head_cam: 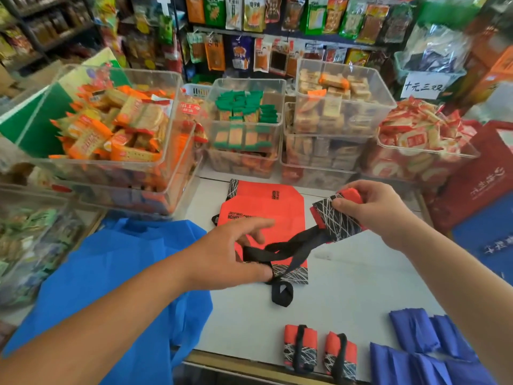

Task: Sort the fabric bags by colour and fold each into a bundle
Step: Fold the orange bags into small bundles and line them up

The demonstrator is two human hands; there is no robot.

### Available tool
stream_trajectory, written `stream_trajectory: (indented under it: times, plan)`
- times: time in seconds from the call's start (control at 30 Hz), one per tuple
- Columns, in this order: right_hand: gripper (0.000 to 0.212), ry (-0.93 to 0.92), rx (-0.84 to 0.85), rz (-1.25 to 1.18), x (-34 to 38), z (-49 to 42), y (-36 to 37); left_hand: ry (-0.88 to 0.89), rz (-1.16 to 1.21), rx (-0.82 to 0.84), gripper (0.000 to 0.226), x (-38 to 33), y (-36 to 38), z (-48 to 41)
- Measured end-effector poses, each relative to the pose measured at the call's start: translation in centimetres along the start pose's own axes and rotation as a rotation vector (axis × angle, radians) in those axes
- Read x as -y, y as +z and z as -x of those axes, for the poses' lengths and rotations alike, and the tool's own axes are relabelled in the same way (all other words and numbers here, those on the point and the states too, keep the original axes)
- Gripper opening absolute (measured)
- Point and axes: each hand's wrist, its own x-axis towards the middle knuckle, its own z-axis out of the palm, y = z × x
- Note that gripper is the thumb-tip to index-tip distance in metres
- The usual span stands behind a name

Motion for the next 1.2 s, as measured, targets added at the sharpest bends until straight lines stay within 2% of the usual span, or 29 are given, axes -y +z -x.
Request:
stream_trajectory:
  times: [0.03, 0.1, 0.13, 0.2, 0.27, 0.33, 0.37, 0.47, 0.5, 0.73, 0.87, 0.93, 1.03, 1.1, 1.2]
  plan:
    - [0.016, 0.003, -0.018, -0.012, 0.1, 0.0, 0.0, -0.001, -0.109, 0.0, 0.083, -0.2, -0.1, 0.0]
    - [0.019, 0.017, -0.065, -0.058, 0.2, 0.0, 0.1, 0.113, -0.291, -0.172, 0.093, -0.9, 0.5, -0.5]
    - [0.02, 0.024, -0.077, -0.085, 0.3, 0.1, 0.3, 0.202, -0.375, -0.261, 0.091, -1.1, 1.3, -1.0]
    - [0.019, 0.056, -0.052, -0.166, 0.7, 0.4, 0.9, 0.343, -0.586, -0.336, 0.085, -1.5, 3.1, -2.5]
    - [0.018, 0.105, 0.018, -0.249, 1.0, 0.7, 1.2, 0.419, -0.69, -0.391, 0.062, -1.4, 4.4, -4.1]
    - [0.017, 0.131, 0.056, -0.28, 1.0, 0.9, 0.8, 0.452, -0.607, -0.424, 0.026, -1.2, 4.4, -4.5]
    - [0.016, 0.135, 0.05, -0.276, 0.8, 0.9, 0.3, 0.45, -0.512, -0.409, 0.017, -1.3, 3.9, -4.1]
    - [0.018, 0.151, 0.002, -0.257, 0.0, 0.8, -1.3, 0.313, -0.092, -0.235, 0.013, -2.2, 2.4, -2.2]
    - [0.019, 0.159, -0.006, -0.256, -0.3, 0.9, -1.6, 0.284, -0.013, -0.226, 0.012, -2.5, 2.0, -1.6]
    - [0.023, 0.173, 0.066, -0.382, -1.6, 1.9, -1.2, 0.216, 0.218, -0.454, 0.012, -3.6, 1.5, 0.3]
    - [0.019, 0.162, 0.076, -0.404, -2.2, 2.8, -1.1, 0.136, 0.513, -0.549, 0.012, -3.9, 2.1, 0.0]
    - [0.017, 0.158, 0.07, -0.389, -2.5, 3.3, -1.6, 0.05, 0.637, -0.468, 0.013, -4.0, 2.9, 0.0]
    - [0.014, 0.16, 0.063, -0.36, -3.5, 3.6, -2.9, -0.021, 0.86, -0.194, 0.028, -4.3, 4.2, 0.7]
    - [0.015, 0.175, 0.051, -0.333, -4.5, 3.6, -3.6, -0.022, 0.832, -0.06, 0.036, -4.4, 5.0, 0.8]
    - [0.014, 0.21, 0.06, -0.329, -5.8, 3.6, -5.0, -0.048, 0.641, 0.02, 0.028, -4.5, 5.7, 0.5]
